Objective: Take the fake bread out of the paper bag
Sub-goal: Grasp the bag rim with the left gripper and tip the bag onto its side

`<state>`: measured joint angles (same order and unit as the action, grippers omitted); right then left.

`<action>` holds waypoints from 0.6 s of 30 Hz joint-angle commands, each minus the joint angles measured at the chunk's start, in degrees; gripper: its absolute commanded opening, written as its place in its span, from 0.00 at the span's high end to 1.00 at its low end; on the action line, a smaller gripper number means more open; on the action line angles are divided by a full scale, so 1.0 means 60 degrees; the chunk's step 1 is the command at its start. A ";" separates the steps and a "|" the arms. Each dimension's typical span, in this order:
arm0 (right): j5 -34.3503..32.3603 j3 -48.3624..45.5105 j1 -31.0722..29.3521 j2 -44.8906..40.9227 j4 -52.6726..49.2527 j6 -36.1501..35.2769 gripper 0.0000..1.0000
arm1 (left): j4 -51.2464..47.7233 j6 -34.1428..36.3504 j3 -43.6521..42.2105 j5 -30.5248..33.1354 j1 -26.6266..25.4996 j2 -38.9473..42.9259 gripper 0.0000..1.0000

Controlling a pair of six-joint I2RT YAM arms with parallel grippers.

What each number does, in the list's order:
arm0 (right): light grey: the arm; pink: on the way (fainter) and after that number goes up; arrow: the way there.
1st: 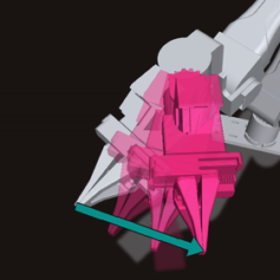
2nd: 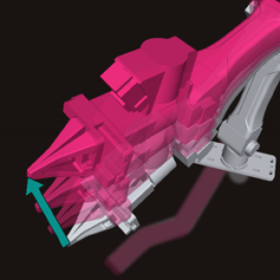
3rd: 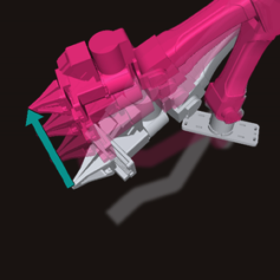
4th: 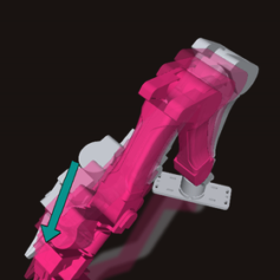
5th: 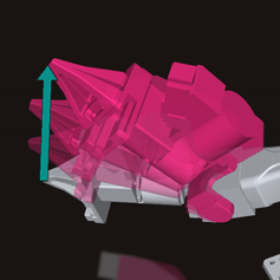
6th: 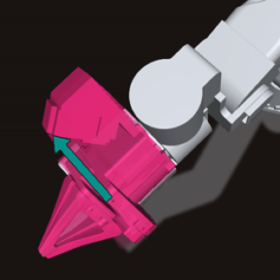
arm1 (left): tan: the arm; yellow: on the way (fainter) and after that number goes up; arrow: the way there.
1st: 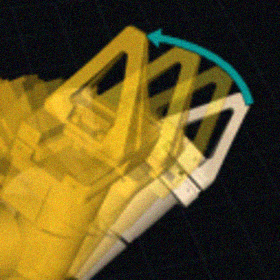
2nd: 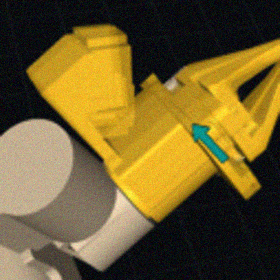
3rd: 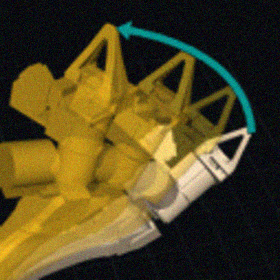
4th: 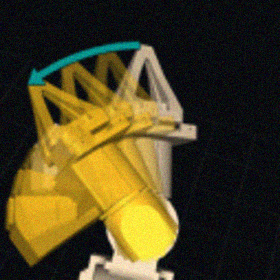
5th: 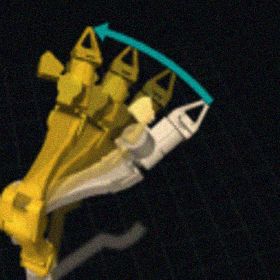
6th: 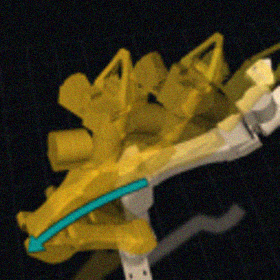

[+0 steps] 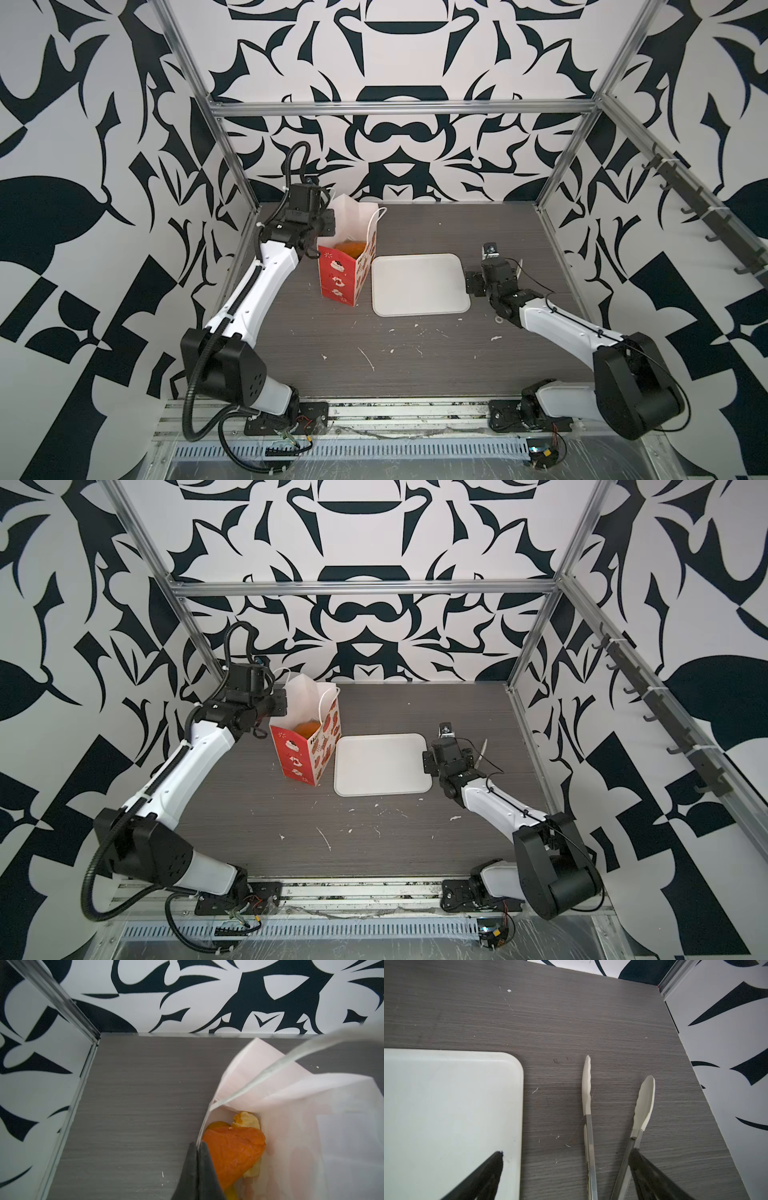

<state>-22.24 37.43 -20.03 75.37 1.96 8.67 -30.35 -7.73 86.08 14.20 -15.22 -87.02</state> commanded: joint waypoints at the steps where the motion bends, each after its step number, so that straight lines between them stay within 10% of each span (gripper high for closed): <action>1: -0.0182 0.0082 -0.0001 -0.0226 0.0152 -0.0023 0.03 | 0.0126 0.0841 0.1184 0.0261 0.0171 -0.0541 1.00; 11: -0.0292 -0.0048 -0.0001 -0.0499 0.0124 -0.0068 0.03 | -0.0028 0.2591 0.4151 0.0927 0.0384 -0.2940 1.00; 18: -0.0162 -0.0083 -0.0001 -0.0501 0.0128 0.0018 0.03 | 0.1063 0.2608 0.3228 0.0965 0.0064 -0.2964 1.00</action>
<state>-22.65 37.32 -20.03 73.30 1.91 8.64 -28.40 7.11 107.11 19.33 -13.43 -106.26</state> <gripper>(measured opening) 0.969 0.048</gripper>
